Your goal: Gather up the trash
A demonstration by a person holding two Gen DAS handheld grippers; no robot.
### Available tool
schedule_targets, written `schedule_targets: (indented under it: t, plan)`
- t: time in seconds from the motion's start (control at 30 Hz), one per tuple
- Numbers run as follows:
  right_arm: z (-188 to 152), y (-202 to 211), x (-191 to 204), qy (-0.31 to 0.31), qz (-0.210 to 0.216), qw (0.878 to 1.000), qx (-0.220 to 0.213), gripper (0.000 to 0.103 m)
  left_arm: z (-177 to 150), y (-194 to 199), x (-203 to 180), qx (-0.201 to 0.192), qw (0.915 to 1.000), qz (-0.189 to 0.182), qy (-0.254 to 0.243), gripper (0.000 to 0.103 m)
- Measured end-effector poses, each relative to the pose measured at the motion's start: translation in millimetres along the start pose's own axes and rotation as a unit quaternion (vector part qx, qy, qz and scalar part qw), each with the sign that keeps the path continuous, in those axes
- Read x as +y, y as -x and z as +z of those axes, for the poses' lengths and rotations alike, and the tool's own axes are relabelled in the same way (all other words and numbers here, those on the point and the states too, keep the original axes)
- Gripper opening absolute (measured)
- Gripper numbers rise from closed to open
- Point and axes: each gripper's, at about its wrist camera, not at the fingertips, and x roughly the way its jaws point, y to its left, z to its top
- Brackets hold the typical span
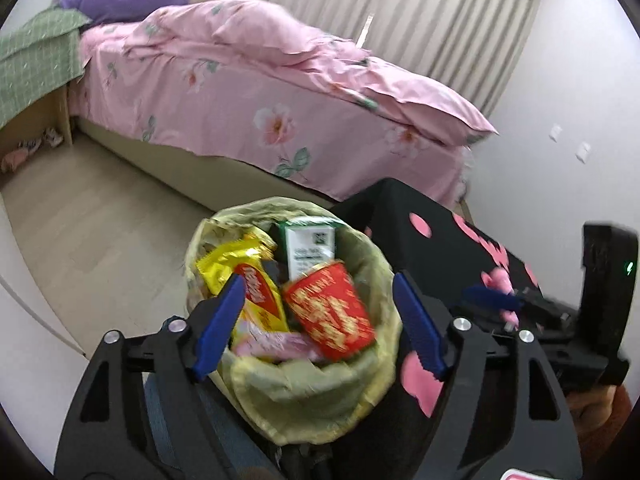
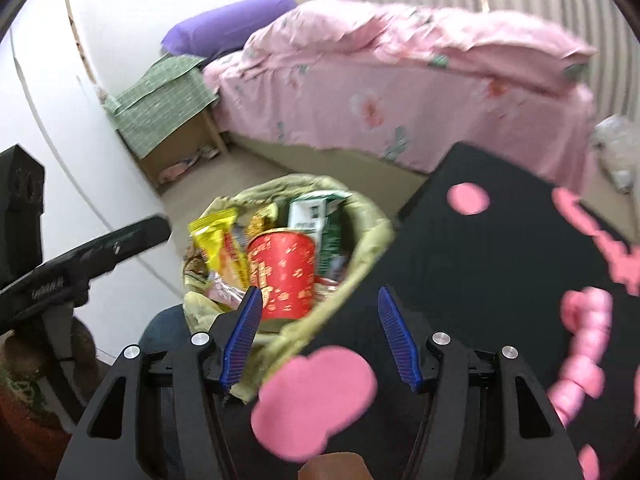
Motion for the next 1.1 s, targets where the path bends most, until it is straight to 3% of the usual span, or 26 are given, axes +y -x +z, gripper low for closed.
schedule_targets:
  t: [0.13, 0.27, 0.4, 0.53, 0.73, 1.1]
  plan:
    - [-19.4, 52.2, 2.4, -0.011, -0.035, 0.999, -0.037, 0.057, -17.7, 25.5, -30.4, -0.005, 0.9990, 0.008, -0.043, 0.078]
    - [-52.6, 103.7, 10.0, -0.023, -0.097, 0.993, -0.064, 0.056, -38.2, 52.3, -59.6, -0.014, 0.9959, 0.006, -0.089, 0.078]
    - [-86.9, 135.5, 20.1, -0.036, -0.127, 0.988, -0.080, 0.056, -56.0, 77.2, -82.7, -0.016, 0.9935, -0.005, -0.113, 0.078]
    - [-112.8, 157.8, 30.2, -0.054, -0.157, 0.982, -0.089, 0.056, -68.0, 94.8, -93.4, -0.025, 0.9920, 0.020, -0.123, 0.078]
    - [-133.1, 183.4, 39.0, -0.079, -0.166, 0.977, -0.109, 0.056, -78.5, 111.7, -103.5, -0.030, 0.9883, 0.048, -0.142, 0.078]
    - [-136.1, 184.4, 50.6, -0.076, -0.164, 0.978, -0.108, 0.056, -81.1, 123.2, -101.3, -0.038, 0.9879, 0.057, -0.139, 0.078]
